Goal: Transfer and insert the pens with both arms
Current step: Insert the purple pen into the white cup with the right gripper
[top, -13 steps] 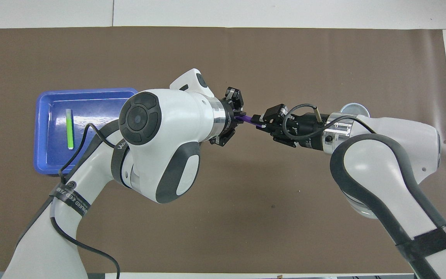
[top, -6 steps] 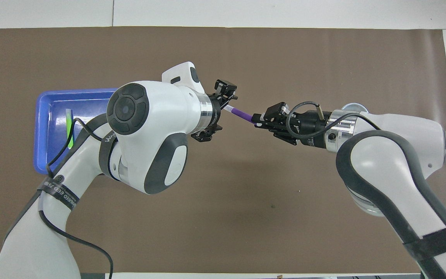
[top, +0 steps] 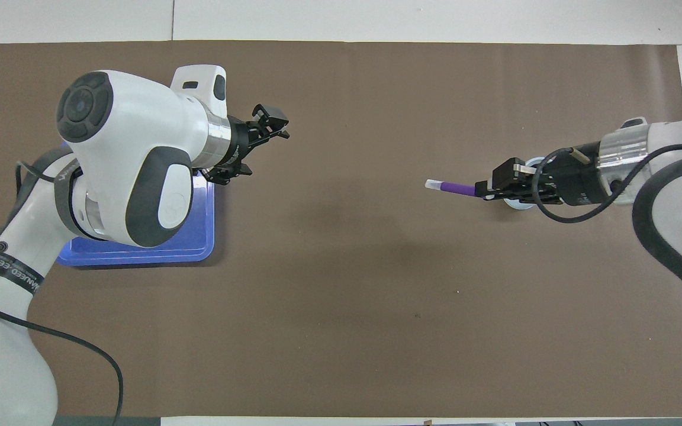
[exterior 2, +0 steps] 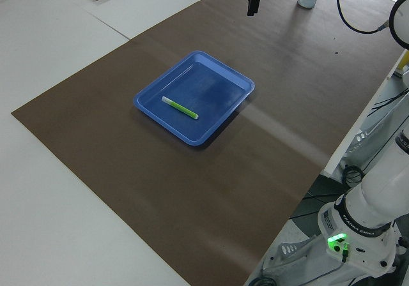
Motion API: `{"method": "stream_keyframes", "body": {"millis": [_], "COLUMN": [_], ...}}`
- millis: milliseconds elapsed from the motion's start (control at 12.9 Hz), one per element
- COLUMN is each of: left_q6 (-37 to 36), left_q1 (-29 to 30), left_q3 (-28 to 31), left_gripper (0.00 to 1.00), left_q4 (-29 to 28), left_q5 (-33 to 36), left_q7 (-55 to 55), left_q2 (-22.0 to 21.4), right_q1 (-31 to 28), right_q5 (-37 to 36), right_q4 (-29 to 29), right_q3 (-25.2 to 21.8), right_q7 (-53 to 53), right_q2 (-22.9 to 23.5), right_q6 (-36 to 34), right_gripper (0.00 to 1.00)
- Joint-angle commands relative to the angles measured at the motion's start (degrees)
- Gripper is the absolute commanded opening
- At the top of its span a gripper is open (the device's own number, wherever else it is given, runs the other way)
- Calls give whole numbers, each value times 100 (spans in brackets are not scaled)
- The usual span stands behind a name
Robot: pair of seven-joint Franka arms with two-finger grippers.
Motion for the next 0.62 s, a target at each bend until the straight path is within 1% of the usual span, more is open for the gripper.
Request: {"method": "stream_keyframes", "body": {"millis": [0,77,155,232,309,464,541], "left_q6": [-45,-18,-1,-1,-1,43,78], "left_q1": [474,659,870,1089,1248,1521,1679], "left_q3": [-31,-31,-31,-31,-31,-40,-40], "left_gripper": [100,100,100,100,100,100,100], "left_q4": [-582,-784,-977,-1101,-1172,-1260,-1269], "left_q5": [55,63,63,63,177,834,967], "left_q7": [1435,2067,2639,3106,3459,3952,4233], "left_q2": [-323,-394,-482,-526,-527,-518,-483], "right_q1": [-458,-459,-372,-267,-170,-204,-213], "right_q5": [-1561,-2160,-2888,-3478,-3728,-3757,-3748], "right_q4": [1171,1261,1184,1009,850,586,463], "right_q3": [66,66,66,101,101,92,92], "right_q7": [-886,-1360,-1791,-1978,-1998,-2007,-1998], "right_q2": [528,573,564,521,494,512,520], "right_q6": [-977,-963,-788,-491,-288,73,170], "right_gripper": [0,0,0,0,0,0,0]}}
